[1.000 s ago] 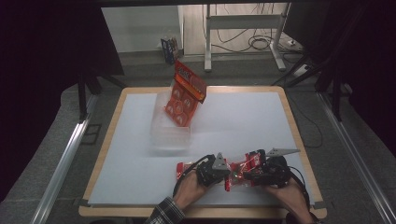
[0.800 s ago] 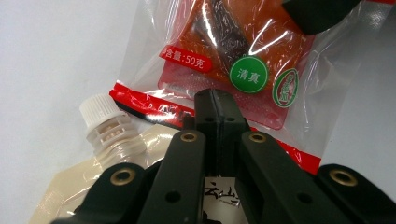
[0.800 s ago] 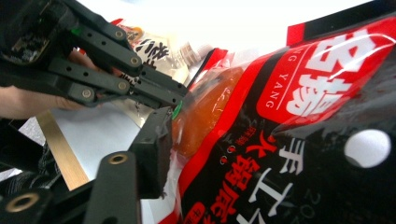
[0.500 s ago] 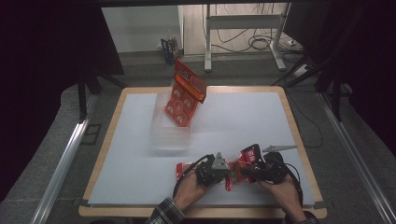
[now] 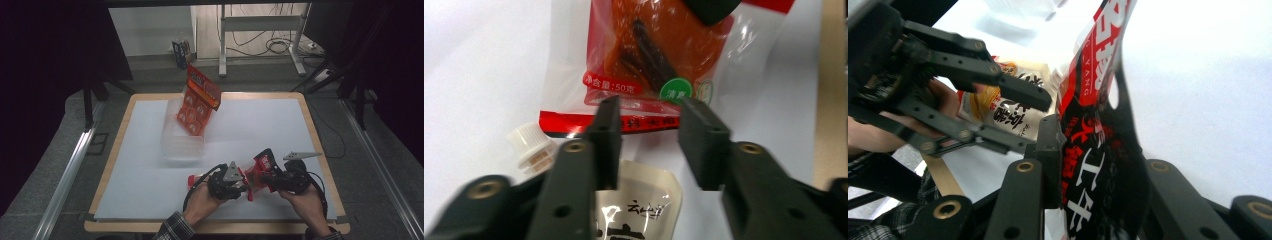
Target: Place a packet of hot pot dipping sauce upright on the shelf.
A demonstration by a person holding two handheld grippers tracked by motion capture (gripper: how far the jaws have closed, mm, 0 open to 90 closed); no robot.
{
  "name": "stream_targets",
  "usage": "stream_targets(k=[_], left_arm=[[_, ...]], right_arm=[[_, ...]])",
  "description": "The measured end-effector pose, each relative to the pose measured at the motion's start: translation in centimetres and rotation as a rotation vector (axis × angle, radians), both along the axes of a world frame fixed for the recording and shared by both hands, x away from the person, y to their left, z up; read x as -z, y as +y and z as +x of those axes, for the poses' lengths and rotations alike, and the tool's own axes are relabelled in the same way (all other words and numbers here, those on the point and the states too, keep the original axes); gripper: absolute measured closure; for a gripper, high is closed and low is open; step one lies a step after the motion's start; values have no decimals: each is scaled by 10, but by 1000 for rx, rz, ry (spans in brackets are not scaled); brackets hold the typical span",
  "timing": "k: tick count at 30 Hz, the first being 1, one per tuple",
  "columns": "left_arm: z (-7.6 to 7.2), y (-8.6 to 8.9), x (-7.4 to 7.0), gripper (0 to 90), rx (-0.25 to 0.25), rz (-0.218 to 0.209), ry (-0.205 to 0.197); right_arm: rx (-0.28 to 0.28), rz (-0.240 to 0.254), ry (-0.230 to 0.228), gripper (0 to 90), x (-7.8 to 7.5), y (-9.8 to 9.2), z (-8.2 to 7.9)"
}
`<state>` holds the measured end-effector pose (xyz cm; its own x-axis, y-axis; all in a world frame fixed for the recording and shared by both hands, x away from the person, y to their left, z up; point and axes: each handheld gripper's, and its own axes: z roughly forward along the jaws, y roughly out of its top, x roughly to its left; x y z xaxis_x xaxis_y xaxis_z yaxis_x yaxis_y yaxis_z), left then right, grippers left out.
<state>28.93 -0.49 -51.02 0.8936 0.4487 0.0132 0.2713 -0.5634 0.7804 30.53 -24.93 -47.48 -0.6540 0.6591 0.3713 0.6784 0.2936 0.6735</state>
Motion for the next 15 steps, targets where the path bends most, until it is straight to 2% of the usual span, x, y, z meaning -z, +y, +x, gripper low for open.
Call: stream_targets(k=[3,7,10,15], left_arm=[[-2,4,-5,427,0,-1,-15],[-5,13,-10,273,-11,9,-39],[-9,22,-13,178,-27,22,-47],[-16,39,-13,55,-31,26,-31]], right_arm=[[-4,-9,-25,720,-4,1,0],[-1,-25,-47,721,-10,1,2],[-3,-29,-58,721,-14,2,3],[-17,-39,-81,721,-20,4,5]])
